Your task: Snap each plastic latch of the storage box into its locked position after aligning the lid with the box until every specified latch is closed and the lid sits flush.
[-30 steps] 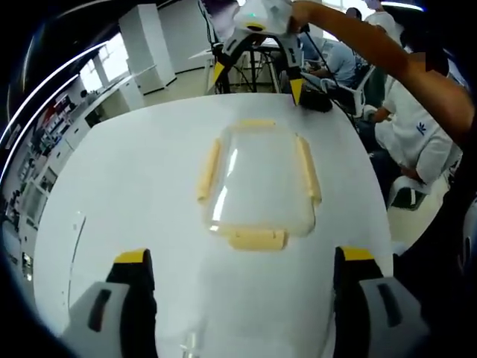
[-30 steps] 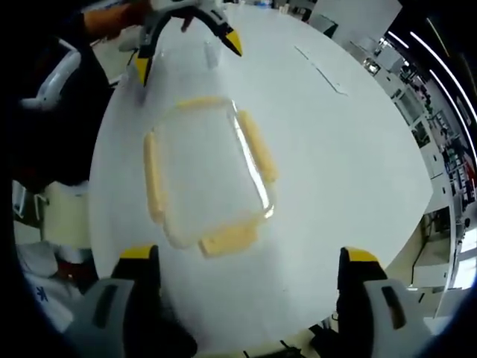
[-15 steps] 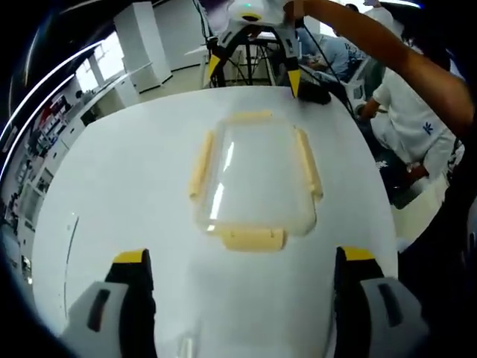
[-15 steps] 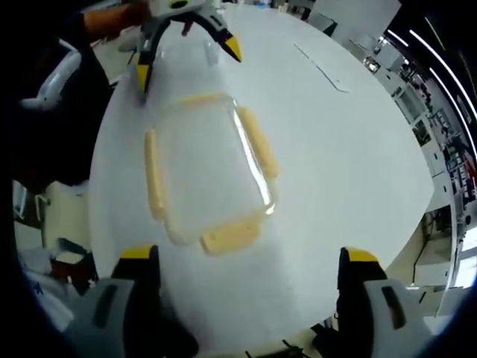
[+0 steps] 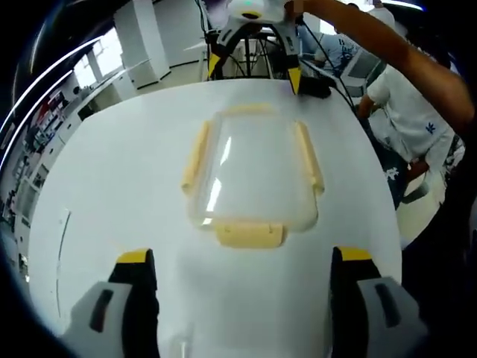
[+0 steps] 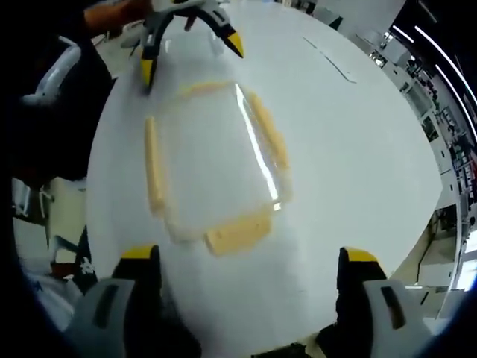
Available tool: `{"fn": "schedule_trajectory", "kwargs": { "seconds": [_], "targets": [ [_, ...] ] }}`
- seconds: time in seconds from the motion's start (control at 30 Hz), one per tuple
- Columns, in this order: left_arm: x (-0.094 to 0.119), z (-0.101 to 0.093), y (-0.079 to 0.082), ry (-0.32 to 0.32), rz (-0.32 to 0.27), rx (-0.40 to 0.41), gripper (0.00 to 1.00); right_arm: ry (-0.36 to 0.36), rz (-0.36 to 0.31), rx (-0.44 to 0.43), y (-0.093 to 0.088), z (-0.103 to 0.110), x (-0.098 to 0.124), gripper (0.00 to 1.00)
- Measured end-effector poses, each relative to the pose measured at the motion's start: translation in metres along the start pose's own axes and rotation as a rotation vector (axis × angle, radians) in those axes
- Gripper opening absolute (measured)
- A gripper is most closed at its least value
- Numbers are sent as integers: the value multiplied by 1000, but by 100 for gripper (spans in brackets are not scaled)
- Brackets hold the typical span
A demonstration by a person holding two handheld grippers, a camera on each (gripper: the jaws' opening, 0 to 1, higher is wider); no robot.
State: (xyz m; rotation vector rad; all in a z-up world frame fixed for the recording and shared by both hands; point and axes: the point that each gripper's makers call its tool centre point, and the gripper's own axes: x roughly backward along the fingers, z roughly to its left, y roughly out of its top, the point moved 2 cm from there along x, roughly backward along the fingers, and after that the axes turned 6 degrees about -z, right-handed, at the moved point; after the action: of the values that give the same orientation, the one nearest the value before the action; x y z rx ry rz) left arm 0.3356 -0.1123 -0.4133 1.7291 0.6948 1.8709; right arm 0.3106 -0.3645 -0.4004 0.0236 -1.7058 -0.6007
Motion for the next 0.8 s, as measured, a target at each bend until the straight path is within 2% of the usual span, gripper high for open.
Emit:
{"fn": "schedule_trajectory", "kwargs": {
  "seconds": [0.23,0.8],
  "targets": [
    [0,-1,4,-4,-4,-7,94,-9,-1,3,-1,-3,1,96],
    [-12,-4,-2,-16,11,-13,89,4,7,22,-3,-2,-12,91]
  ]
}}
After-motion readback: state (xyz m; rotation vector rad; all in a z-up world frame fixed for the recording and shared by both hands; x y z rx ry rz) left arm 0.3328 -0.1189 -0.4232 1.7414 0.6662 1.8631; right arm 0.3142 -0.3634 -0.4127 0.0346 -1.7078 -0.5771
